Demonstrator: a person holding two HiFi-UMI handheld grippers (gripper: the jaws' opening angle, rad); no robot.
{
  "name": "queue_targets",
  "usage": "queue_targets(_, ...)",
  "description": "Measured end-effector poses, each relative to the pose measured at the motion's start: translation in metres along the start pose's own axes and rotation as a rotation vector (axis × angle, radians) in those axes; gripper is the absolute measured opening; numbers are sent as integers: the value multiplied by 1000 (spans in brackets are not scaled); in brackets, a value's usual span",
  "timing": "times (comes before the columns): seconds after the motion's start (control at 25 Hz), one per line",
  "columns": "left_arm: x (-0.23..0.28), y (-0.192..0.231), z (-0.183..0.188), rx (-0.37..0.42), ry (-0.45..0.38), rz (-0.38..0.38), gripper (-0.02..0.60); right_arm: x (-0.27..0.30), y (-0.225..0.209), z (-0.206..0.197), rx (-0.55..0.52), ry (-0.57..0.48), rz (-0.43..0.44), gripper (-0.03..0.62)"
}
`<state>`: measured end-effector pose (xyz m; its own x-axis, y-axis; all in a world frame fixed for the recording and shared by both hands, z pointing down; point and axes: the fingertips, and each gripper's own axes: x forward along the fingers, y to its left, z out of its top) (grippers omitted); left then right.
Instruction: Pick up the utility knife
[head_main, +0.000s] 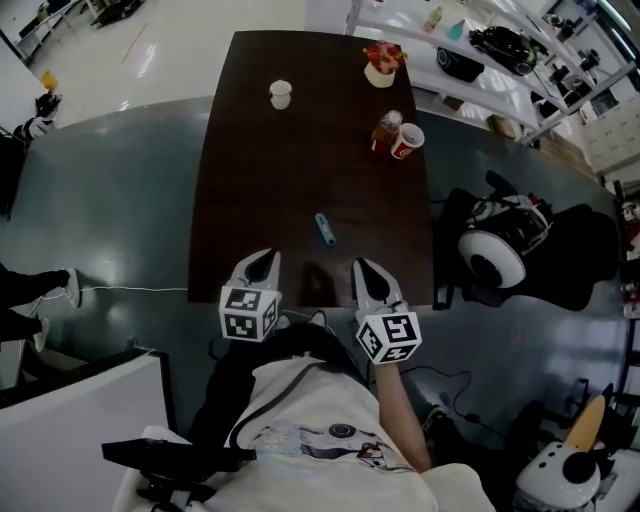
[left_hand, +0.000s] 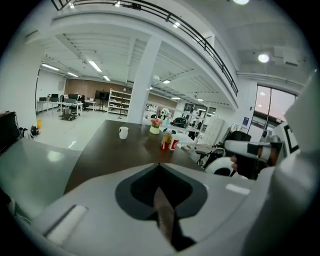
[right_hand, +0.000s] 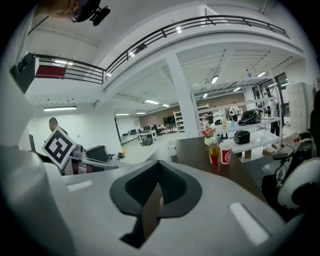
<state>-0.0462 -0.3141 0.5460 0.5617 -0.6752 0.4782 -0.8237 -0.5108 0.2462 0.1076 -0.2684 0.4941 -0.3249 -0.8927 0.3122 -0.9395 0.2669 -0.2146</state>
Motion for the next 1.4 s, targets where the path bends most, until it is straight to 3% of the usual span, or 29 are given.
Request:
queue_targets(0.2, 22, 18, -36, -58, 111, 34, -2, 27, -16, -36, 38, 107, 23, 2)
queue_targets(0.52, 58, 33, -112, -85, 304, 71, -2, 56, -51, -108, 75, 299, 21, 2)
queue_targets(0.72, 64, 41, -146, -113, 384, 92, -2, 65, -57, -144, 87, 405, 16, 2)
queue_targets(0.92, 66, 43, -159, -138, 417, 96, -2, 71, -59, -165, 112, 466, 28, 2)
queue_targets(1.4, 77, 59, -150, -156, 415, 110, -2, 124, -78, -177, 125, 548, 42, 3)
